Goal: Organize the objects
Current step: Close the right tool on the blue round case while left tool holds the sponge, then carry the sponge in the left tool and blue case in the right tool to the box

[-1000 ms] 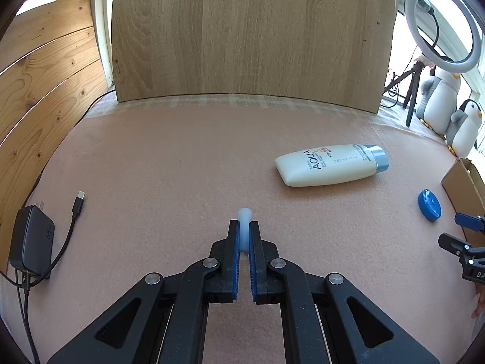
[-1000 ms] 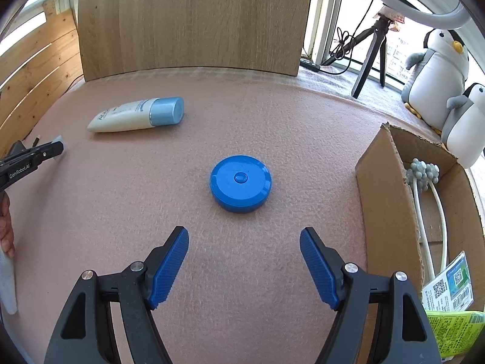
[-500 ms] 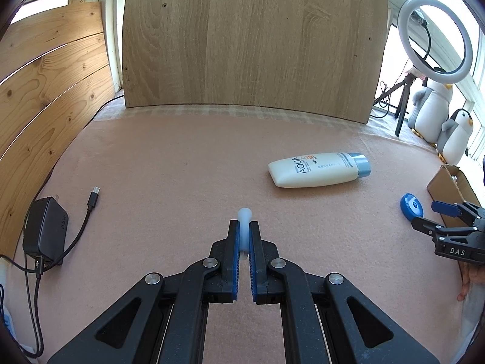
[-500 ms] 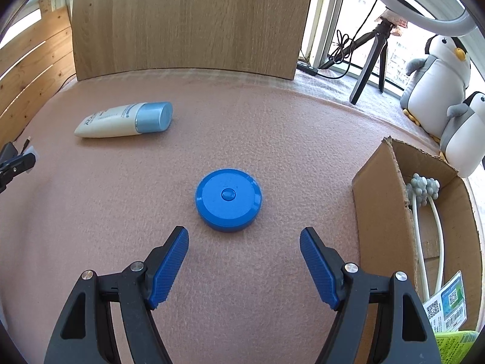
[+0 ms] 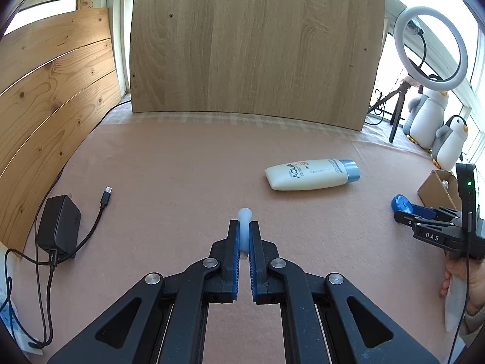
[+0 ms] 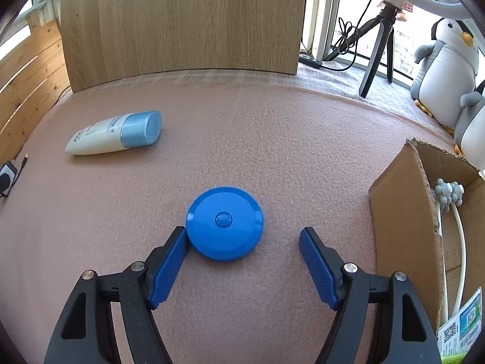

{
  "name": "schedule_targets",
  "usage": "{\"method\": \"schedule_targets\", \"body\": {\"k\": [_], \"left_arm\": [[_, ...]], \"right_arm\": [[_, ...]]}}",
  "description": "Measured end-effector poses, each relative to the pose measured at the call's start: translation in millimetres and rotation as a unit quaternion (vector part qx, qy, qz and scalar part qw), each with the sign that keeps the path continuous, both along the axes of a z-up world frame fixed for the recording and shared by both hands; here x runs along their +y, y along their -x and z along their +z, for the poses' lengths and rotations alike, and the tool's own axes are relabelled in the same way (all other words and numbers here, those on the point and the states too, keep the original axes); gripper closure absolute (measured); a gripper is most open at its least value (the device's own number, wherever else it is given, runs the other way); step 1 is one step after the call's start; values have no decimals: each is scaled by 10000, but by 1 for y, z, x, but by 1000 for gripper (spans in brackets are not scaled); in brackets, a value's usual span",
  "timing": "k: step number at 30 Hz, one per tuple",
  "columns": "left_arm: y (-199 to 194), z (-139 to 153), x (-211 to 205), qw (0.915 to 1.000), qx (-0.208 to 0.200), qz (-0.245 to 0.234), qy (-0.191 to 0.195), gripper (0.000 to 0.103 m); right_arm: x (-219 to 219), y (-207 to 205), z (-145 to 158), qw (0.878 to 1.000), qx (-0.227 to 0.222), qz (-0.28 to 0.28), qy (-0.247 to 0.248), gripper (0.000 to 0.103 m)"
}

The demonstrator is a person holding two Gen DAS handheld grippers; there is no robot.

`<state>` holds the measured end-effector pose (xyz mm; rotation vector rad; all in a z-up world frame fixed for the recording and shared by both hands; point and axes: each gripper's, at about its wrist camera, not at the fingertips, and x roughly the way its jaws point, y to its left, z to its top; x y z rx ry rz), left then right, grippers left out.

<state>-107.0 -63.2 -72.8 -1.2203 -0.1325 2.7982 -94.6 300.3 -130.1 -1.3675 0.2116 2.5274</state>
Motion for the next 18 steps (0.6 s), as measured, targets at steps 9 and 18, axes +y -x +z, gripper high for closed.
{"method": "schedule_targets", "body": {"k": [9,18], "left_arm": [[-7,18,12,9999,51,-82,68,98],[-24,54,31,9993,251,-208,201,98]], "right_arm": [[-7,-4,7,9999,147,19,-69,58],[-33,-32,62,9976,676,96,-138,58]]}}
